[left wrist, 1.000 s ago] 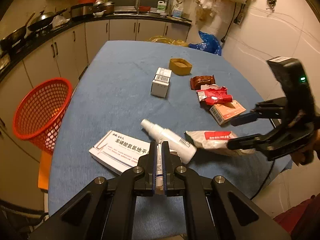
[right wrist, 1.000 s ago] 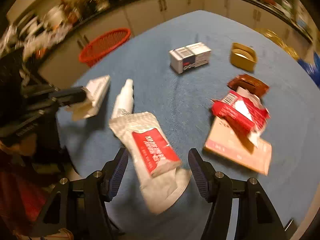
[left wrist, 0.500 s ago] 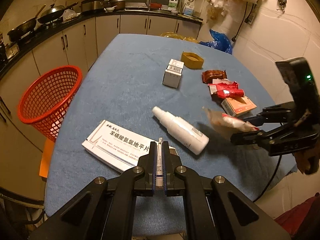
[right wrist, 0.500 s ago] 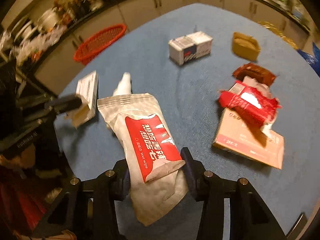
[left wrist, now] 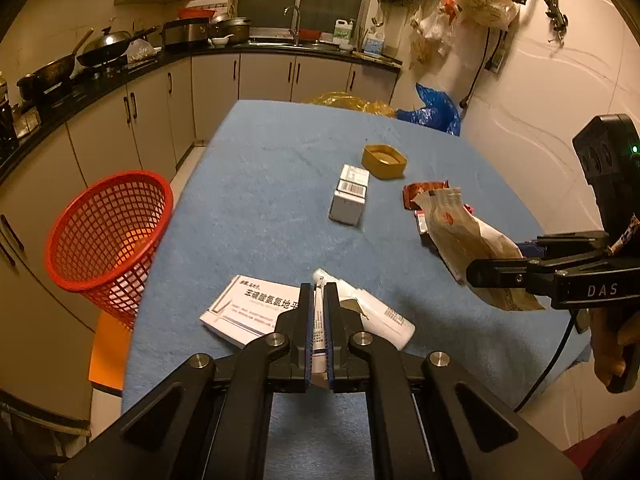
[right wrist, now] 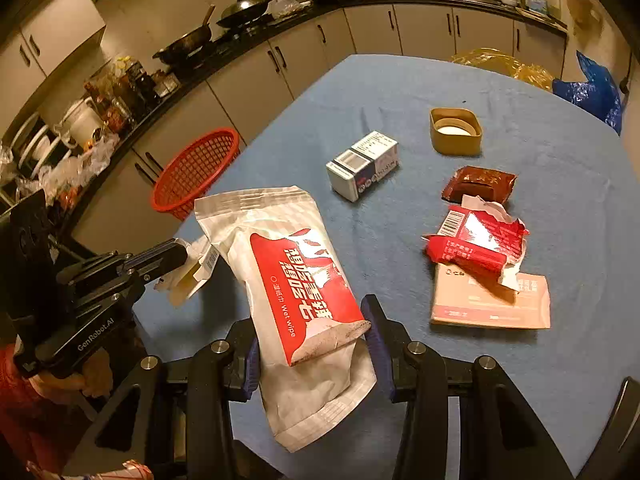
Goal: Collect trash
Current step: 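Carry the white tube and red-labelled white pouch toward the red wastebasket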
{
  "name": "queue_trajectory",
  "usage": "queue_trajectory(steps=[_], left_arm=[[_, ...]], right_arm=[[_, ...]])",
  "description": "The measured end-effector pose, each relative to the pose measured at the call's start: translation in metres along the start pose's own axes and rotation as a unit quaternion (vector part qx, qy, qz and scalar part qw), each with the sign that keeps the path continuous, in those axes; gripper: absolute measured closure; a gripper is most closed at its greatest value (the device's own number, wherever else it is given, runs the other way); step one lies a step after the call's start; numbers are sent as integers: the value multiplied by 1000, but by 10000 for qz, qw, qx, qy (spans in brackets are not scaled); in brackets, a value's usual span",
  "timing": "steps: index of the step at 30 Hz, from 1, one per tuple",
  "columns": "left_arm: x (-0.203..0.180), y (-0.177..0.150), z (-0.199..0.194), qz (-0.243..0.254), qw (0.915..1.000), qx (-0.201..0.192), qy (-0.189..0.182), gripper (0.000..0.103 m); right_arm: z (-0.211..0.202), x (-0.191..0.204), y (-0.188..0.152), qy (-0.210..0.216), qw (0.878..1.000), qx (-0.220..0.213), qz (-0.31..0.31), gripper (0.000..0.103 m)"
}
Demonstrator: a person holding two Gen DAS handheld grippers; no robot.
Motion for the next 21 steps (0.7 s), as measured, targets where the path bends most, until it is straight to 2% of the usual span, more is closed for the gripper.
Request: queue_trajectory(steps=[13, 21], left_arm=[[18, 19, -33, -124, 9990, -384, 168, 99], [19, 30, -53, -302, 9967, -678, 342, 99]], right_arm=[[0, 34, 20, 166, 9995, -270, -5, 55], [12, 52, 35, 347, 9990, -179, -227, 55]])
Point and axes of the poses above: each gripper's, at about its wrist camera, not at the fingertips, and z roughly the way its jaws point, x to its left, y to its top, the point moved 5 cm from there along z, roughly the way its jaws point, and after that the axes turned 2 degrees about x, right-handed, at the moved point
